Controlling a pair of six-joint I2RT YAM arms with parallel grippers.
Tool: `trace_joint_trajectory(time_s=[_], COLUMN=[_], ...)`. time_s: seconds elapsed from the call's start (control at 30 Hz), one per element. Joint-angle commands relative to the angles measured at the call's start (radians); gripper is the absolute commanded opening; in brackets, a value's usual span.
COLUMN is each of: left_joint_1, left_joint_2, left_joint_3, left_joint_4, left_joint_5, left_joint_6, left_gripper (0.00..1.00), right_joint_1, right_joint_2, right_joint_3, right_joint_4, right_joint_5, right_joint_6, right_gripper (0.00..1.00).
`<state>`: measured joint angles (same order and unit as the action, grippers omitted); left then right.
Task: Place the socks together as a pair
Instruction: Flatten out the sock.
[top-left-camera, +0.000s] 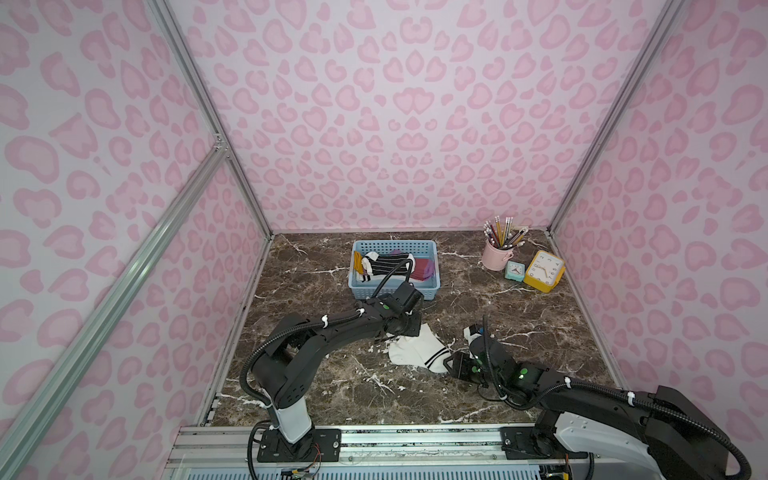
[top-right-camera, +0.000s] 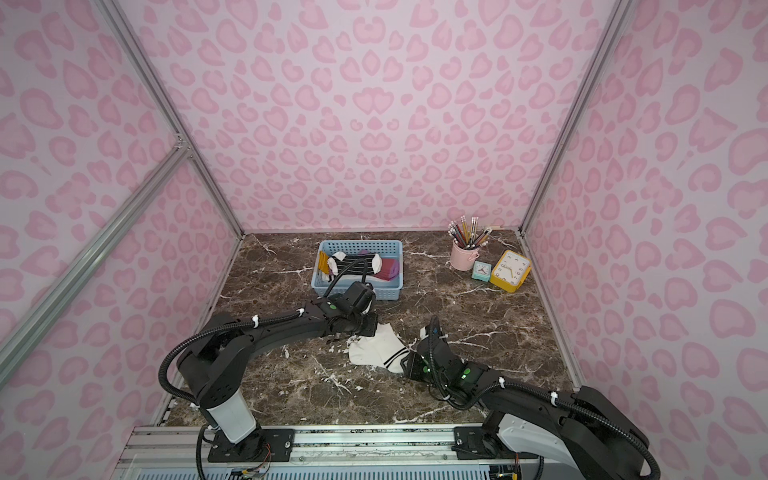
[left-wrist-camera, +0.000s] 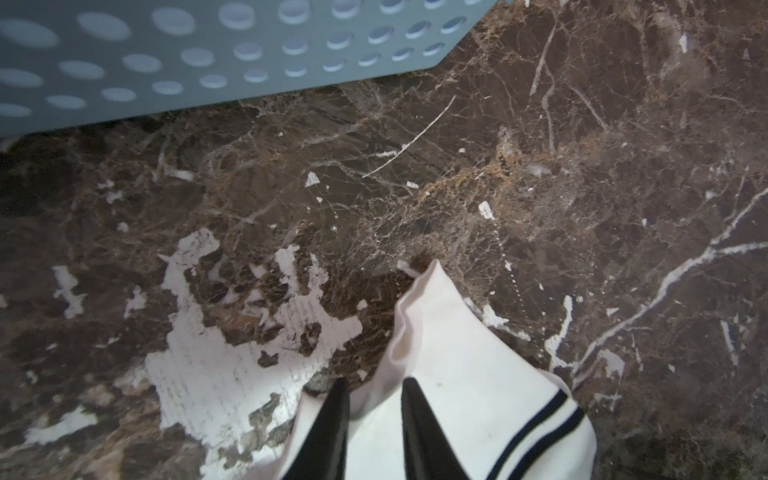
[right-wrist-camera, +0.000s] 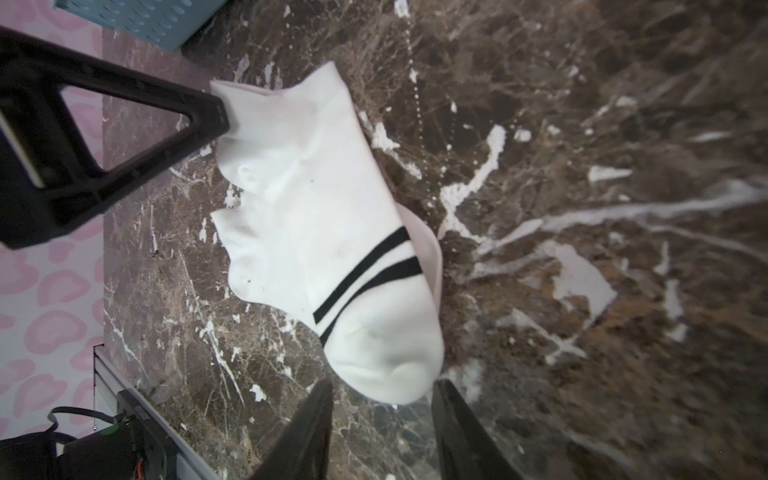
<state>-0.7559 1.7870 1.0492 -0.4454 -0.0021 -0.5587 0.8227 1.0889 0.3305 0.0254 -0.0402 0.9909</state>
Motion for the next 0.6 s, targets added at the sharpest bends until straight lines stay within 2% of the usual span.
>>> trace_joint_trajectory(time_s=[0.0, 0.2, 0.4, 0.57], left_joint_1=[0.002, 0.001, 0.002, 0.001], left_joint_2=[0.008, 0.022, 0.004, -0.004], left_joint_3=[0.005, 0.005, 0.02, 0.016], left_joint_4=[0.032, 0.036, 0.033, 0.035], left_joint_5=[-0.031, -0.052, -0.053, -0.044], left_joint_6=[0.01, 0.012, 0.014, 0.011], left_gripper=[0.26, 0.2, 0.1, 0.03], right_joint_1=[0.001, -0.003, -0.009, -0.028], right_joint_2=[0.015, 0.029, 0.042, 0.049], right_joint_3=[0.01, -0.008, 0.013, 0.015], right_joint_4=[0.029, 0.056, 0.053, 0.047], right_joint_5=[-0.003, 0.018, 0.056, 0.055], right_joint_6=[0.031, 0.043, 0.032, 0.025], right_gripper=[0.44, 0.45, 0.33, 0.32])
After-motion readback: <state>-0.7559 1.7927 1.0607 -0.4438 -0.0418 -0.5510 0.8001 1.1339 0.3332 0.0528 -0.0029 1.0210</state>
